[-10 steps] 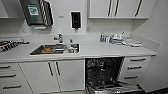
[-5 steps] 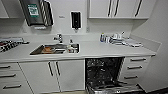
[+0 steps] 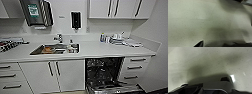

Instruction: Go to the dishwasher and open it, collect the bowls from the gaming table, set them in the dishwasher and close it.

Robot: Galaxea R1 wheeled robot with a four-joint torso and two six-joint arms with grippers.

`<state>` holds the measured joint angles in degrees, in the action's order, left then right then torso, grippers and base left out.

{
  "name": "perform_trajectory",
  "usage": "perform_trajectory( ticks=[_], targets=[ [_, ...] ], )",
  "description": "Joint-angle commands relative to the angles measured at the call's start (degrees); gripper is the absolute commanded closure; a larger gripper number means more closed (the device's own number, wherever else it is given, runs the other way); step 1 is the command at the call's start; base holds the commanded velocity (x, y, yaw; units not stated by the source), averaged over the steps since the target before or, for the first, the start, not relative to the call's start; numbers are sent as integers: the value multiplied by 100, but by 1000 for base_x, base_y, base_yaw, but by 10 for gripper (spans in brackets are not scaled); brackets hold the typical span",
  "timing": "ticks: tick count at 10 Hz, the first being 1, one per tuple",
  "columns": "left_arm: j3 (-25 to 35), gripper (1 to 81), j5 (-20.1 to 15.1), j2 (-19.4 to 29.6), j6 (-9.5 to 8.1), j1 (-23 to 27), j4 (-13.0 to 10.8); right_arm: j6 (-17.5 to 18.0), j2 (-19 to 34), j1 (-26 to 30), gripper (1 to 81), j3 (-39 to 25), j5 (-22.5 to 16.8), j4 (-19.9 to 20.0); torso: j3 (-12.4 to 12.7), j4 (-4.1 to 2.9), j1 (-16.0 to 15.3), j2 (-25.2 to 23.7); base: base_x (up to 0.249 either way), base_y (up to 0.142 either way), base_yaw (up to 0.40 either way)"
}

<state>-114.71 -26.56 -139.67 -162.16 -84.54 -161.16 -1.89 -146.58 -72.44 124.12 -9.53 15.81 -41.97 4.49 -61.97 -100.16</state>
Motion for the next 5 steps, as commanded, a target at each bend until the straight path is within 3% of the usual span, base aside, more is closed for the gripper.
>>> perform_trajectory(
  ticks=[1,3,5],
  targets=[
    [-876,10,298,-720,-284,-94,-384,-382,39,41,10,83,100,10,0,0,0,0,0,0,0],
    [-1307,10,581,-1045,-284,-94,-384,-391,-224,-258,10,418,127,-184,0,0,0,0,0,0,0],
    [-2196,10,960,-1653,-284,-67,-384,-391,-691,-548,10,1113,127,-289,0,0,0,0,0,0,0]
  ],
)
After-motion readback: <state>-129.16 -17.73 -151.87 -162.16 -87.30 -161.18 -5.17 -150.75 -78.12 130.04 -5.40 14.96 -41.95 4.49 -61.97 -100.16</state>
